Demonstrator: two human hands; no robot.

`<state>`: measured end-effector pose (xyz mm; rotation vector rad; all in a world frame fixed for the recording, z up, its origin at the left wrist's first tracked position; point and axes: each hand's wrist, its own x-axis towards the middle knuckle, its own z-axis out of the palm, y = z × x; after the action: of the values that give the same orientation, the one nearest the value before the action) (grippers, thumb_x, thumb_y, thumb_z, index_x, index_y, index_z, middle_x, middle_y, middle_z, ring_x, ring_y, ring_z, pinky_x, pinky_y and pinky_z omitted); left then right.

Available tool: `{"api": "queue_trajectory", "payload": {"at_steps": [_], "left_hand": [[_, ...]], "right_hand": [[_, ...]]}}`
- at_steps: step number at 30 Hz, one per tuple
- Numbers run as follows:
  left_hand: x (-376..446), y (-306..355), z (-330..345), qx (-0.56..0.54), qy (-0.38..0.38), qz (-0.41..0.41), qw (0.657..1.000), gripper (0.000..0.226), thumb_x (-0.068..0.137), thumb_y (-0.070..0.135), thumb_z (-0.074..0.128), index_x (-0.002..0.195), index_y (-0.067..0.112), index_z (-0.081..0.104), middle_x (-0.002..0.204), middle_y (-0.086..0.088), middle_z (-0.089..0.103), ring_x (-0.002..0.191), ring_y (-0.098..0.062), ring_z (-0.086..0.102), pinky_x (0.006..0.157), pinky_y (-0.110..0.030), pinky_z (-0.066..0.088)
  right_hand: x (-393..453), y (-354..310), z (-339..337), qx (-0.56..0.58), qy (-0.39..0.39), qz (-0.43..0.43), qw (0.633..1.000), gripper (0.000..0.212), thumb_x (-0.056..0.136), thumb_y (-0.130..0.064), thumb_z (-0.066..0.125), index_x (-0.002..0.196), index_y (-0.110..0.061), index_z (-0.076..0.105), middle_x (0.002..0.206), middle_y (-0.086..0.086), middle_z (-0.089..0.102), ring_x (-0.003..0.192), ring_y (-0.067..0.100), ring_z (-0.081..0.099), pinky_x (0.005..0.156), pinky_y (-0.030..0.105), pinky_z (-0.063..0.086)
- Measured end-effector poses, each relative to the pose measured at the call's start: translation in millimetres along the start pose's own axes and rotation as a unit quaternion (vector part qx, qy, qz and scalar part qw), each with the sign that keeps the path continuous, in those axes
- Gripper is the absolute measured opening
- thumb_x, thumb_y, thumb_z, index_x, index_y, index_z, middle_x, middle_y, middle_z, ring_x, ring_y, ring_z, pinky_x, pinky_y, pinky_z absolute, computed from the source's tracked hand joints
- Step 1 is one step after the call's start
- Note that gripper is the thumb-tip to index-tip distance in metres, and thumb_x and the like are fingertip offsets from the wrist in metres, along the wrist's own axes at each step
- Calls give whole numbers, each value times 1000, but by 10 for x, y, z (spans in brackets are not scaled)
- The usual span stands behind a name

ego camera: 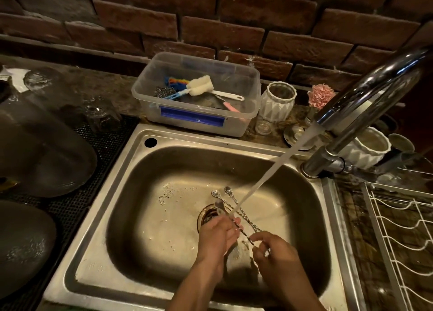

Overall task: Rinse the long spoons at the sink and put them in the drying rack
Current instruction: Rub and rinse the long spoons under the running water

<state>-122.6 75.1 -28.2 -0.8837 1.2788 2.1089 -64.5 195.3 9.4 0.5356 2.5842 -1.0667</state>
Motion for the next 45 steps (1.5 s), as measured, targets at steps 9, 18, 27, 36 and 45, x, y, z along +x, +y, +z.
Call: {"api": "queue_trajectory", "payload": {"at_steps": [9, 18, 27, 36, 45], "left_hand": [[-22, 82, -310, -6, 3, -32, 999, 21, 100, 13, 54, 113, 2, 67, 100, -13, 79, 95, -26, 76, 81, -34, 60], [22, 124, -352, -13, 26, -28, 999, 21, 100, 15, 54, 111, 4, 68, 98, -12, 80, 97, -26, 75, 90, -38, 58], [118, 214, -328, -28, 39, -35, 998, 20, 96, 11, 59, 109, 0, 70, 110, -18, 74, 103, -30, 71, 91, -38, 56], [184, 305, -260, -14, 42, -28, 999, 19, 97, 9, 57, 108, 0, 70, 110, -17, 73, 103, -29, 70, 85, -34, 56], [145, 396, -216, 14, 55, -1, 998, 18, 97, 8, 55, 105, 1, 70, 108, -16, 74, 105, -26, 70, 81, -29, 56]], "right_hand": [[716, 285, 172, -25, 75, 28, 996, 28, 90, -7, 49, 102, -20, 71, 100, 7, 71, 86, 24, 69, 83, 39, 57], [983, 480, 354, -104, 64, 18, 992, 18, 89, -13, 54, 91, -20, 70, 93, 1, 76, 87, 20, 67, 75, 29, 52], [996, 377, 329, -237, 29, 7, 971, 17, 91, -28, 49, 92, -20, 63, 98, 1, 61, 91, 24, 62, 74, 39, 55], [1049, 217, 237, 85, 57, 103, 989, 11, 84, -18, 68, 75, -24, 69, 77, -9, 70, 78, 10, 66, 72, 27, 52], [884, 54, 170, 327, 40, 153, 932, 16, 91, 4, 51, 91, -1, 66, 71, 15, 63, 59, 20, 52, 54, 32, 41]]}}
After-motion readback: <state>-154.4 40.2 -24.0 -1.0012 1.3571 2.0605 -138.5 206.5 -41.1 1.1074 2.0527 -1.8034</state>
